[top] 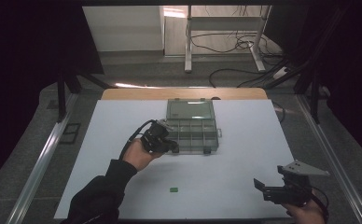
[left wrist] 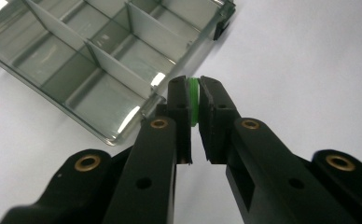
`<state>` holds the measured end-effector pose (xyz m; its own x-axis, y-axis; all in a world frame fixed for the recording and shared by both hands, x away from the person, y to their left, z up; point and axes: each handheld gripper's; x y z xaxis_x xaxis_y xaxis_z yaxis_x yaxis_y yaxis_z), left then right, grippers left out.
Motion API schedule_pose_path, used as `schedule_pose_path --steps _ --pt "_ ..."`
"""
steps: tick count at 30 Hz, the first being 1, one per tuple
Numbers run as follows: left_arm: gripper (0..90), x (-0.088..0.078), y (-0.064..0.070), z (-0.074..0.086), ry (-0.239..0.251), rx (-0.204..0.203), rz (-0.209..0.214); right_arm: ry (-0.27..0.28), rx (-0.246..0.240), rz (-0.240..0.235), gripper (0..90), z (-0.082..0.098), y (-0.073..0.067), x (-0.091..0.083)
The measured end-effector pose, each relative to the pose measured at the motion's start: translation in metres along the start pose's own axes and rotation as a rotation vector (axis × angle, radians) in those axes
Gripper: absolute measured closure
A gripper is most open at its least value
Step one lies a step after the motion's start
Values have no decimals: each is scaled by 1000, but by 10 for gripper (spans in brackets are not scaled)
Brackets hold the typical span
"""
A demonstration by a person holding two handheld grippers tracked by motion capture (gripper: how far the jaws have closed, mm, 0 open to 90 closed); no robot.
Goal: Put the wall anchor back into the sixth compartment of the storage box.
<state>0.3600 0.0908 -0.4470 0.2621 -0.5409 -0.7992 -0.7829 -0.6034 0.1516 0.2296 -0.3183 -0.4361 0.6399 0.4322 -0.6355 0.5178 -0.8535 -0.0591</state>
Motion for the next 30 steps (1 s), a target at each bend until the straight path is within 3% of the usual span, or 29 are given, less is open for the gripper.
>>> schedule_pose_path --steps 16,30 --pt "833 3 -18 -27 18 -23 -31 -1 -1 -3 9 0 0 0" --pt "832 20 -24 -40 22 -33 -58 1 -1 -4 10 0 0 0"
Point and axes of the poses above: each handheld gripper's, and its own axes: x roughly forward along the jaws, z roughly out of its underside, y roughly to its right, and after that the axes turned 1 degree about -z, right-handed
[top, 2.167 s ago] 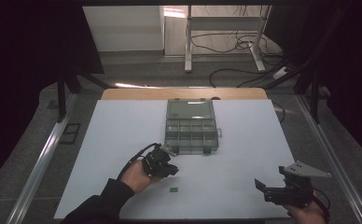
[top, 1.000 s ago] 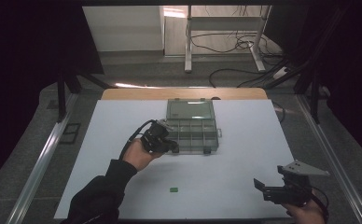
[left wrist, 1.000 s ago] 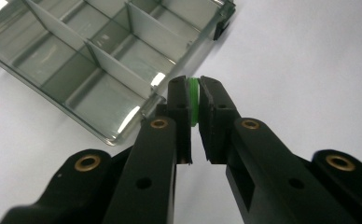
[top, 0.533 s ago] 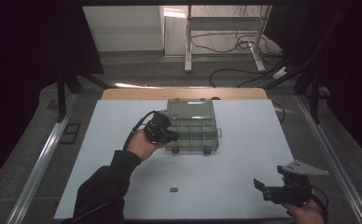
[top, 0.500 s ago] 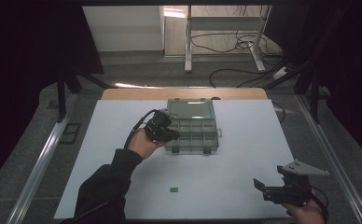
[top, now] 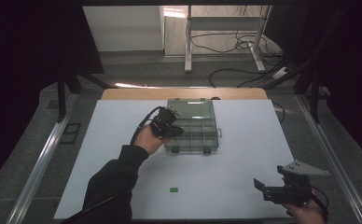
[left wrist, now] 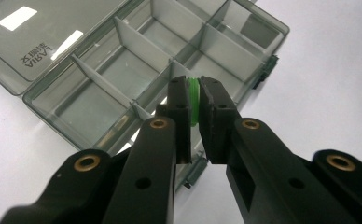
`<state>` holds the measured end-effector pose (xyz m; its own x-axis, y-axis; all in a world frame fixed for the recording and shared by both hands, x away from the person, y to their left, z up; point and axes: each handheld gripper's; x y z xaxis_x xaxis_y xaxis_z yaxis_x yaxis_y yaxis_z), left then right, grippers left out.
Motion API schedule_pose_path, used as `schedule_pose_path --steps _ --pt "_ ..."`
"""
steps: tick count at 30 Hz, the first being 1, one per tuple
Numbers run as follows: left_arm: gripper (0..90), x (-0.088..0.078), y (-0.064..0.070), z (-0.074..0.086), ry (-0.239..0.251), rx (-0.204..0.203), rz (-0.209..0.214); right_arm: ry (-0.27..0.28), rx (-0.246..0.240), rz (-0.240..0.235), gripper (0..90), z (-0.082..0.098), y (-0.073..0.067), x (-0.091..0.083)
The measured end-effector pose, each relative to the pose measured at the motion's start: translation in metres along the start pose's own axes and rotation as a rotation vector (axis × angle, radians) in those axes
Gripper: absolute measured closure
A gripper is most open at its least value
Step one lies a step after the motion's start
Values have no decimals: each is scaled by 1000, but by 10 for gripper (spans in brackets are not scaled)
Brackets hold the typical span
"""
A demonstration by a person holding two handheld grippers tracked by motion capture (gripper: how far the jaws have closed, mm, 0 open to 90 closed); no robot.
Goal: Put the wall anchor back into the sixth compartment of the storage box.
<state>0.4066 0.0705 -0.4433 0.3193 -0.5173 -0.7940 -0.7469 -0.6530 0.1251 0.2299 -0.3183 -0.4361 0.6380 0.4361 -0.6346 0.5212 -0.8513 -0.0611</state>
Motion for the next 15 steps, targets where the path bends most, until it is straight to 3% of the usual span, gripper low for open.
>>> schedule_pose_path --steps 12,15 --pt "827 17 -3 0 -6 -6 -2 1 -1 0 11 0 0 0" --pt "766 19 -3 1 -1 -7 -4 1 -1 -1 11 0 0 0"
Point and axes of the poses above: each handheld gripper's, and its own axes: x roughly forward along the jaws, z roughly out of its underside, y roughly to its right, and after that the axes turned 1 degree about -z, right-handed
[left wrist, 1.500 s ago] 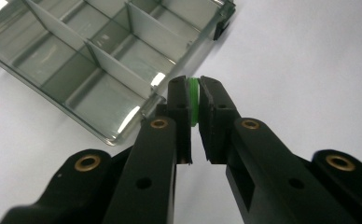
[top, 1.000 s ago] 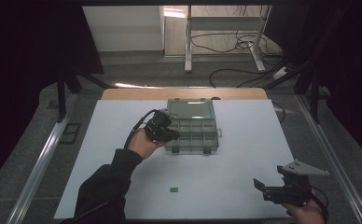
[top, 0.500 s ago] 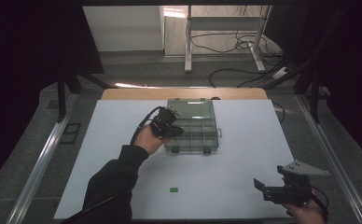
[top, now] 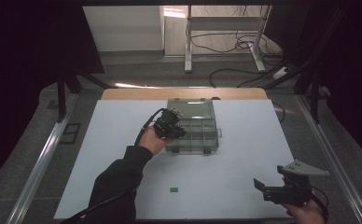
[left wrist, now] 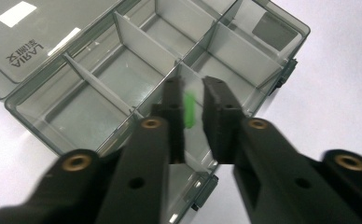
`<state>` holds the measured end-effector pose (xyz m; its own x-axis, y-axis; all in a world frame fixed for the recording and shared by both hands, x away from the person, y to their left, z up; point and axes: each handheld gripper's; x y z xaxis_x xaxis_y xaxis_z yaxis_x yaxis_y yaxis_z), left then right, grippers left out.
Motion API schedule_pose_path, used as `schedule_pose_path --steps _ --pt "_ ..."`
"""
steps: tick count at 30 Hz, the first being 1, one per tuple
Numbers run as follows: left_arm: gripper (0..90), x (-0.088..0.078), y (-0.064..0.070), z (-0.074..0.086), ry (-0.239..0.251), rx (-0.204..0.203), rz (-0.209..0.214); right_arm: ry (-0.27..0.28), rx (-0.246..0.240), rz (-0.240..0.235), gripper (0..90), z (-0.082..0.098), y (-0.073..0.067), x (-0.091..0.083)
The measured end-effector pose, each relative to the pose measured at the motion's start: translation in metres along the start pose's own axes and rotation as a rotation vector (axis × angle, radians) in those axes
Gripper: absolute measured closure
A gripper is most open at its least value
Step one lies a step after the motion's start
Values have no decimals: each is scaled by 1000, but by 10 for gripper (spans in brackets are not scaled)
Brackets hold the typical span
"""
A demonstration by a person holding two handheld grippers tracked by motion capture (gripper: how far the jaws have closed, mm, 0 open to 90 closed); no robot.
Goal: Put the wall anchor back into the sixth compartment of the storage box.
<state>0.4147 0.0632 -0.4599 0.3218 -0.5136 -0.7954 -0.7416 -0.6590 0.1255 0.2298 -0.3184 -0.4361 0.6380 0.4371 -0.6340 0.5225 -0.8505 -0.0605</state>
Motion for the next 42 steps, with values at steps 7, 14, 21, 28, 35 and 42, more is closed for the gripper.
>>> schedule_pose_path --steps 7,14,21,28,35,42 --pt "724 -7 -1 1 8 -1 -8 2 0 1 11 0 0 0" --pt "609 -17 0 10 36 -34 36 1 3 3 11 0 0 0" --pt "465 -28 3 24 65 -39 65 0 2 5 11 0 0 0" --pt "271 -34 3 39 85 -58 86 -2 3 5 11 0 0 0" --pt "146 -41 8 47 94 -55 120 -1 3 6 11 0 0 0" --pt "39 -46 18 59 86 0 111 3 1 4 11 0 0 0"
Point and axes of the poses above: each handheld gripper's, and its own axes: x roughly forward along the jaws, z roughly out of its underside, y roughly to its right, and after that the axes turned 1 degree about -z, right-handed
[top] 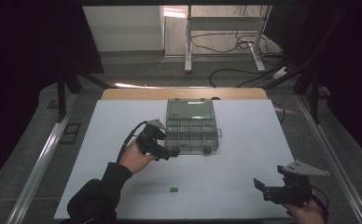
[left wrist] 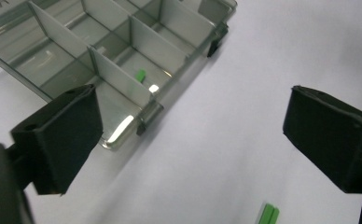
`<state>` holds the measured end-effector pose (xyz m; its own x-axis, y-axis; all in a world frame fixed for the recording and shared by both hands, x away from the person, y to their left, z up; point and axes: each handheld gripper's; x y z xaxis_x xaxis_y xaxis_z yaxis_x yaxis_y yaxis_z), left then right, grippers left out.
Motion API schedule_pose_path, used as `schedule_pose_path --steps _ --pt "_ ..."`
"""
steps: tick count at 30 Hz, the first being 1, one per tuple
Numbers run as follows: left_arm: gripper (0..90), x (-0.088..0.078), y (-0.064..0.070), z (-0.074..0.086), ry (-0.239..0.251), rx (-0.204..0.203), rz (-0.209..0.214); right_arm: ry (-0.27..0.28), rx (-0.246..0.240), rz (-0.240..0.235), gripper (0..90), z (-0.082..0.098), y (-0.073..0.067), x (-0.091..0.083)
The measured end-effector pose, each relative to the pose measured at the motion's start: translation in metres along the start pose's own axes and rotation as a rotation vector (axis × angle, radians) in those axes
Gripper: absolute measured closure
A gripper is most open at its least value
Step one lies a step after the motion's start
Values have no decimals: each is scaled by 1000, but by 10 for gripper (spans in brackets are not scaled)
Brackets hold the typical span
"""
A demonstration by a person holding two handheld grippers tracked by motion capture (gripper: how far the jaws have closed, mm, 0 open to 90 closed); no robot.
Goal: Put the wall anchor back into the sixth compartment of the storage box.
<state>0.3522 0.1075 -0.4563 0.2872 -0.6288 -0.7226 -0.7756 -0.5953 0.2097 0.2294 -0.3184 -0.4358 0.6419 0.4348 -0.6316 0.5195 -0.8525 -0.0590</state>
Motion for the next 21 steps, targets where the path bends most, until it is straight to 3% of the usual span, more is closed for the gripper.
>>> schedule_pose_path --steps 6,14,17,18,21 --pt "0 -2 7 10 4 23 -24 2 -3 0 11 0 0 0" --pt "0 -13 12 28 74 28 9 4 -7 -4 12 0 0 0" --pt "0 -14 13 33 78 25 8 3 -7 -5 11 0 -1 0" --pt "0 -16 15 36 49 -2 40 2 -7 -5 11 0 -1 0" --pt "0 -17 19 39 35 -12 48 2 -7 -5 12 0 -1 0"
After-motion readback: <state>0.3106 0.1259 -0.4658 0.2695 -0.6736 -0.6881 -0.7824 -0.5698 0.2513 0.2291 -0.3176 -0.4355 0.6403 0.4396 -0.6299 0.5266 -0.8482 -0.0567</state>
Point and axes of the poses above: each handheld gripper's, and its own axes: x roughly forward along the jaws, z roughly out of its underside, y roughly to its right, and after that the axes turned 1 degree about -z, right-handed
